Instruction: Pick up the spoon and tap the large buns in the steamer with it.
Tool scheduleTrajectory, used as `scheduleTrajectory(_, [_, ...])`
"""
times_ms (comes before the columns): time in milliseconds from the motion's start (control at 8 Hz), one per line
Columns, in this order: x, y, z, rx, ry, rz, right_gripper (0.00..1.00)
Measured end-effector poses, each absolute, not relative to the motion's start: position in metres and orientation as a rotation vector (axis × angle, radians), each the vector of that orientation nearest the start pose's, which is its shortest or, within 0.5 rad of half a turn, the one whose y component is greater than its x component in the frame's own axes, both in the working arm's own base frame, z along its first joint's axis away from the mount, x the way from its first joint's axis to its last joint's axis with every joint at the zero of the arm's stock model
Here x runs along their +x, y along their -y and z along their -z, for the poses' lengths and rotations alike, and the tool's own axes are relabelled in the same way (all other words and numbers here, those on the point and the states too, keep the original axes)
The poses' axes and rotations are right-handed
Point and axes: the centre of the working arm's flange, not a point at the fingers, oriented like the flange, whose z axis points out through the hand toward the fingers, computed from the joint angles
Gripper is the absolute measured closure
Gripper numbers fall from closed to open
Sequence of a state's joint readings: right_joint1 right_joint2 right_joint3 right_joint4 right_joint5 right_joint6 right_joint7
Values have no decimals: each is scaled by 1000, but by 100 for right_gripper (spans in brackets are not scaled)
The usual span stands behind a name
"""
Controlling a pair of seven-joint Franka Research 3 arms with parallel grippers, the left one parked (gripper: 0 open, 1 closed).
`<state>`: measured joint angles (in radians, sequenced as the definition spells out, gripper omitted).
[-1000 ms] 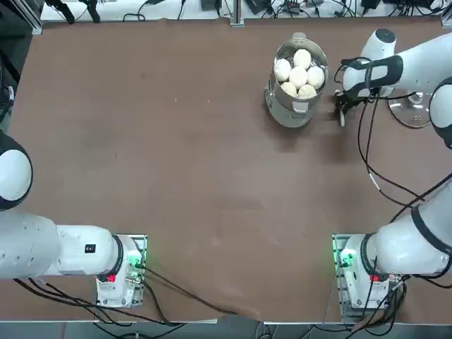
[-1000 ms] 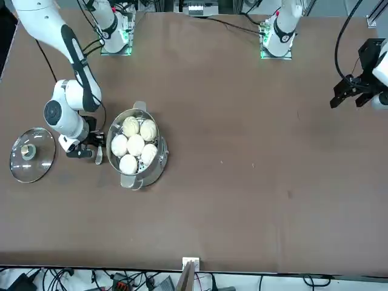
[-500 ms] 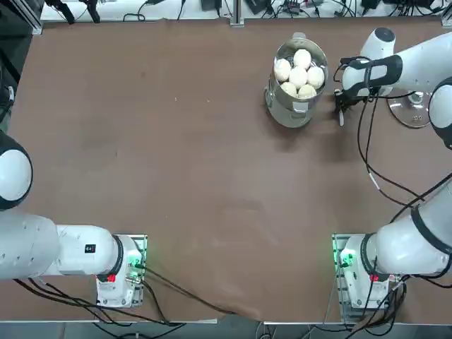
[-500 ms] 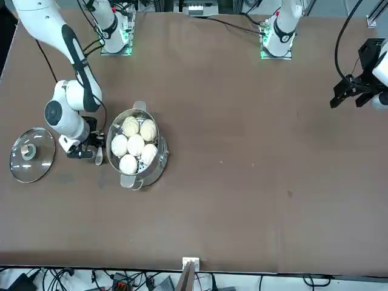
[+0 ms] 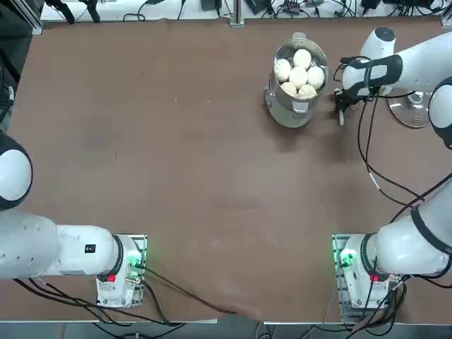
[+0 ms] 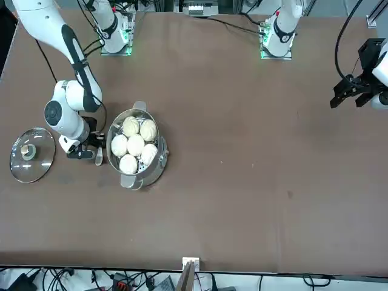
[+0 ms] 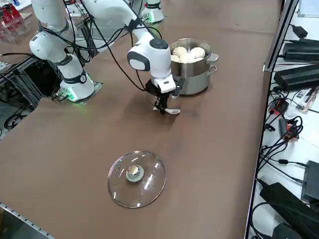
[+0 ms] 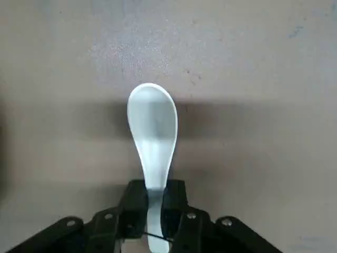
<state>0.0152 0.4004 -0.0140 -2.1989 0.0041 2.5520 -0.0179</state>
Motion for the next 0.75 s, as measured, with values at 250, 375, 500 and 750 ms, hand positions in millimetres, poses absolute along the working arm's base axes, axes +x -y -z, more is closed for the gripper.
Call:
scheduleTrajectory(250, [556, 1, -207, -3144, 21, -81, 83])
scheduleTrajectory(375, [562, 3, -225, -3143, 17, -103, 83])
scheduleTrajectory(500, [571, 3, -253, -3141, 16, -138, 83])
scheduleTrajectory(750, [589, -1, -326, -3135, 20, -203, 83])
